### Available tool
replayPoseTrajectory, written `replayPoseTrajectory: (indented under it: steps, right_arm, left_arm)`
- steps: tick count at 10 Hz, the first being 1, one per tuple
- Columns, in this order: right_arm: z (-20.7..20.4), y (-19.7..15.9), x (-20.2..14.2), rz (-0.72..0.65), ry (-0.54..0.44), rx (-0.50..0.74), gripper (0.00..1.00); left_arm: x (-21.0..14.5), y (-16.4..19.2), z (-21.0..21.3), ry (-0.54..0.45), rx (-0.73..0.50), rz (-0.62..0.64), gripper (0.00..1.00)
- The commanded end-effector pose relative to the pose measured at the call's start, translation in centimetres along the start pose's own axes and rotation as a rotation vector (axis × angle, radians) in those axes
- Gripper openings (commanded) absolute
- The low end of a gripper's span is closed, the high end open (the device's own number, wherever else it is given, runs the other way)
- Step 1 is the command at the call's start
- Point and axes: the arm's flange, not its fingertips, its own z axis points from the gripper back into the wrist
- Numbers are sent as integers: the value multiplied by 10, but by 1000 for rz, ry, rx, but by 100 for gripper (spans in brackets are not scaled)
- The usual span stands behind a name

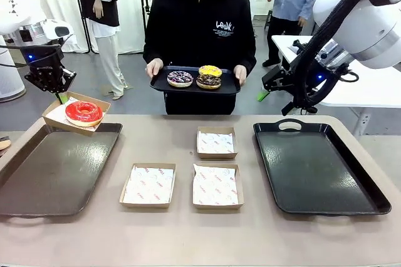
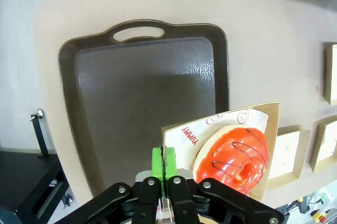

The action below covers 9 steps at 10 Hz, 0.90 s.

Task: Individually package the donuts and arrange them on the tray.
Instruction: Place the picked Paper togo box on the Handle tray while simultaneously picking up another Paper togo box from the table with the other hand.

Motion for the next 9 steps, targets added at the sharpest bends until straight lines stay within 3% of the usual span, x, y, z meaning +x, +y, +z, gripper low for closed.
replayPoseTrajectory:
  steps: [1,4,9]
  right_arm:
    - [0,0,0,0,0,0,100]
    - [-29,34,34,-54,82,-142,100]
    - [-107,77,91,-146,122,-413,100]
  left_arm:
    - [0,0,0,0,0,0,1]
    - [14,22,-14,26,-47,-14,1]
    - [27,47,-58,77,-54,15,1]
